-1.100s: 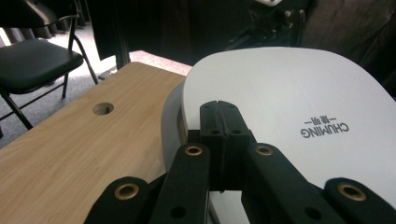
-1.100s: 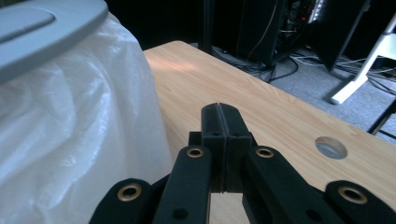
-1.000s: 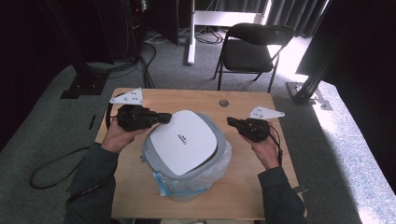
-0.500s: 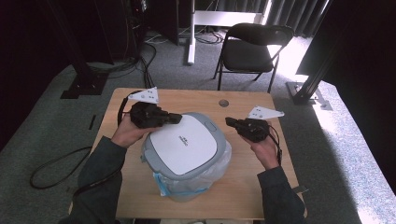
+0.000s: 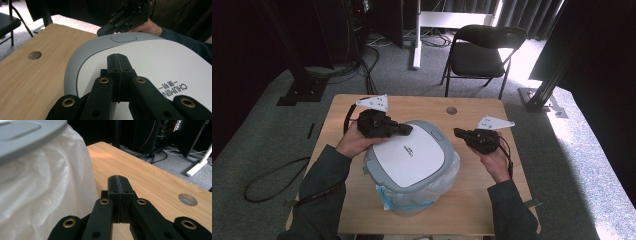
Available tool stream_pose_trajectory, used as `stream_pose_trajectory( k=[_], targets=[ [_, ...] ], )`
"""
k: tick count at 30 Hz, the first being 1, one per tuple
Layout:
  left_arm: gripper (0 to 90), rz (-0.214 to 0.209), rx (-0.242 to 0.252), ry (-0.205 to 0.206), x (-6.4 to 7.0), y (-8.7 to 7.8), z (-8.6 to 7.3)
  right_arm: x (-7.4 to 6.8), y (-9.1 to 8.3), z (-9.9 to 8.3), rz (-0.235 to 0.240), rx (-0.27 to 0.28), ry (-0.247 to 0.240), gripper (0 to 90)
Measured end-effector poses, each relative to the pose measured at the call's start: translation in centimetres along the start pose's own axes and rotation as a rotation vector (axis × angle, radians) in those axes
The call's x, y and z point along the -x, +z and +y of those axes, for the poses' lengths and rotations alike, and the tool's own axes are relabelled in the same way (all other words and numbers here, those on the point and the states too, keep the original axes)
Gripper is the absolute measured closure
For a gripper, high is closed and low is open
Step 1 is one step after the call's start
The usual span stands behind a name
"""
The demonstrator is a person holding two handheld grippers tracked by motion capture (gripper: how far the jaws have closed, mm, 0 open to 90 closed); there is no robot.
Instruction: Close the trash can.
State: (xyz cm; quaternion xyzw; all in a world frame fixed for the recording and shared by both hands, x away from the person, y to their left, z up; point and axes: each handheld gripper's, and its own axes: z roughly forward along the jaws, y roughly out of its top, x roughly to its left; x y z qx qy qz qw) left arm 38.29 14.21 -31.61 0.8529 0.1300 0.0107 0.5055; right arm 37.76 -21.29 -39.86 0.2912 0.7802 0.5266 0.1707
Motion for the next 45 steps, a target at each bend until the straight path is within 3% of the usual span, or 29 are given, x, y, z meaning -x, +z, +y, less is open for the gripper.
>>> stream_pose_trajectory(
  k=[14,20,23,26,33,38,45],
  targets=[
    [90.0,0.038,-0.05,0.022,0.7,0.3,0.6,0.4,0.2,-1.0,-0.013,-0.02,0.012,90.0],
    [90.0,0.024,-0.038,0.033,0.6,0.2,0.6,0.6,0.3,-1.3,-0.015,-0.027,0.019,89.9],
    [90.0,0.021,-0.015,0.033,0.5,-0.2,0.4,0.9,0.1,-1.3,-0.023,-0.022,0.021,89.9],
    [87.4,0.027,0.04,0.022,0.4,-1.3,0.1,1.1,0.0,-1.5,-0.025,-0.018,0.028,89.9],
    [87.0,0.094,0.103,-0.006,0.1,-3.7,-0.7,1.0,0.2,-1.8,-0.027,-0.025,0.03,89.9],
    [87.1,0.151,0.153,-0.054,-0.5,-5.3,-2.0,1.2,0.3,-2.1,-0.03,-0.029,0.04,89.9],
    [87.2,0.213,0.18,-0.114,-1.2,-6.8,-4.3,1.5,0.1,-2.6,-0.038,-0.032,0.051,89.9]
  ],
)
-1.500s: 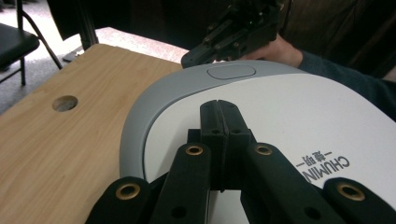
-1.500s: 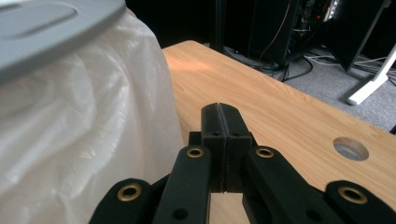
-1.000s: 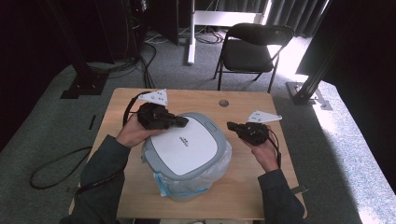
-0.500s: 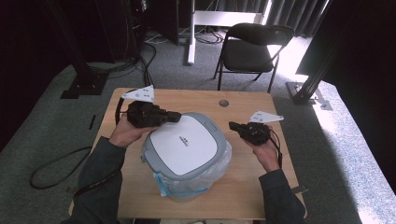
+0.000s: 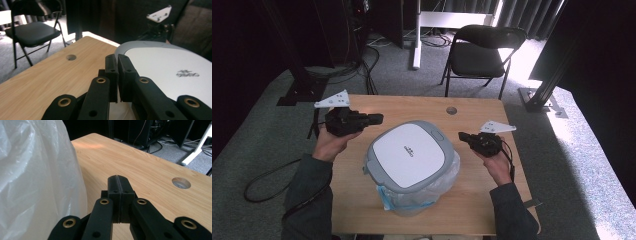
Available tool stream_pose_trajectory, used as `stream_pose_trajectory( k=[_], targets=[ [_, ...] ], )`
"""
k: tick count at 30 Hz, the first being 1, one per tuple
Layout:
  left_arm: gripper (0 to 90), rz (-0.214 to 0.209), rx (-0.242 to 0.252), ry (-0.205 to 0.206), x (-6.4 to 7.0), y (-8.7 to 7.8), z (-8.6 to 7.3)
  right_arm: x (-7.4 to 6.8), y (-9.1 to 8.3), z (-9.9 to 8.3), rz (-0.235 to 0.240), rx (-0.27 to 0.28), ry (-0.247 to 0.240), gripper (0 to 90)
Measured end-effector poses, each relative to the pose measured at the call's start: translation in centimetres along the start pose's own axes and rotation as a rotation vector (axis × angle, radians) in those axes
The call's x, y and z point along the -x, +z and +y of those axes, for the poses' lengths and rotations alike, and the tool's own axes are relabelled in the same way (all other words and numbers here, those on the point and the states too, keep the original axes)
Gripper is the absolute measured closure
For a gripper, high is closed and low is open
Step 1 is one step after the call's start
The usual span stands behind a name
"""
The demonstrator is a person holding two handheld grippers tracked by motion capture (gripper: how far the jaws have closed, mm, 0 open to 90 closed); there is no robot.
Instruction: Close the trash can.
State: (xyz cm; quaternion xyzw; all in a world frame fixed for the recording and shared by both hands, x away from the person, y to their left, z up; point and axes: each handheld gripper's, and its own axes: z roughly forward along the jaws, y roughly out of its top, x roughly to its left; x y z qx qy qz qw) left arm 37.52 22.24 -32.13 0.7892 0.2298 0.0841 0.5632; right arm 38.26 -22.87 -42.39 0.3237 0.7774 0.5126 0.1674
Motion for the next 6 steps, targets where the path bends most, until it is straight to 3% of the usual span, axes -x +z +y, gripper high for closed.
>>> stream_pose_trajectory(
  k=[6],
  targets=[
    [87.1,0.025,0.017,-0.04,-0.8,-1.0,-1.6,0.4,0.0,-0.4,-0.014,-0.01,0.006,89.9]
  ],
)
